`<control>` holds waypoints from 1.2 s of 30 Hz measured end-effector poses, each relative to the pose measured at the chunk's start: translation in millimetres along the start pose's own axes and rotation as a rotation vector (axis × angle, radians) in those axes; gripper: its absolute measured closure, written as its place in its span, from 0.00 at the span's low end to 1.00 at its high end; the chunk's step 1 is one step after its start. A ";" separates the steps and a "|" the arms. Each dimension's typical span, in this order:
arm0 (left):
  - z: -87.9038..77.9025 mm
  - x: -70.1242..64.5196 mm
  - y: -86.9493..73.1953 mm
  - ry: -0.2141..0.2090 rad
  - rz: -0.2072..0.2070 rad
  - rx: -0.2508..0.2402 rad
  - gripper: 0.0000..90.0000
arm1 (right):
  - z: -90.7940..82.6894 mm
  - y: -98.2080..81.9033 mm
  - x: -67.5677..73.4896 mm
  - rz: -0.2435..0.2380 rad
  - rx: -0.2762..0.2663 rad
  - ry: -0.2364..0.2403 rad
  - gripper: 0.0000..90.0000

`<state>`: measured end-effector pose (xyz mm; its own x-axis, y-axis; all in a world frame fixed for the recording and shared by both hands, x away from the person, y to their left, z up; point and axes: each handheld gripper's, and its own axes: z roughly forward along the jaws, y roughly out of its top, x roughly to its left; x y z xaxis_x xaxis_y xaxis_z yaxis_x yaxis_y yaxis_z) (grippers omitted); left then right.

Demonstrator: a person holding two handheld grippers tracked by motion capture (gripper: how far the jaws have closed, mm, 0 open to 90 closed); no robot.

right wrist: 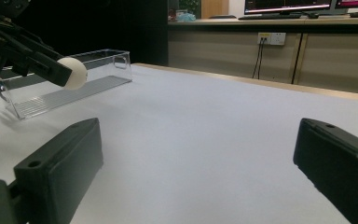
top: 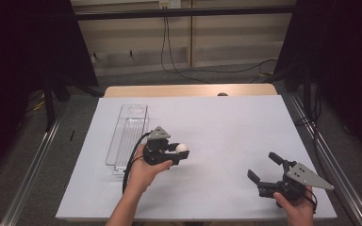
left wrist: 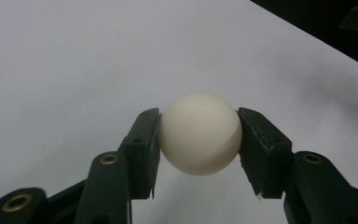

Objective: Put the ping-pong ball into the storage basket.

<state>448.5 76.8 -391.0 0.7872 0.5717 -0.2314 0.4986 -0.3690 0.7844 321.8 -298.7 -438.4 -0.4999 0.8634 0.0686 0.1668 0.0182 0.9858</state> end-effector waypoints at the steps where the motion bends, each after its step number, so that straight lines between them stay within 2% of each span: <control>1: -0.2 0.7 -0.1 -0.001 0.003 -0.005 0.57 | -0.1 0.0 -0.1 -0.002 0.001 -0.001 0.01; 8: -4.0 2.8 0.5 0.000 -0.014 -0.012 0.57 | 0.4 0.1 0.9 0.005 0.001 -0.002 0.01; 16: -4.6 3.8 0.5 0.000 -0.020 -0.009 0.57 | 1.1 0.0 0.8 0.002 0.003 0.003 0.01; 23: -7.2 5.2 1.3 0.006 -0.010 0.002 0.57 | 0.6 0.3 1.1 0.004 0.006 0.006 0.01; 36: -10.0 7.6 1.2 0.007 -0.027 -0.003 0.57 | 1.3 -0.2 0.6 0.000 0.007 0.009 0.01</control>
<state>451.4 88.1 -386.1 0.7712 0.5861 -0.2484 0.5182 -0.3513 0.7798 322.6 -297.5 -438.7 -0.5072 0.8590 0.0703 0.1730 0.0216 0.9847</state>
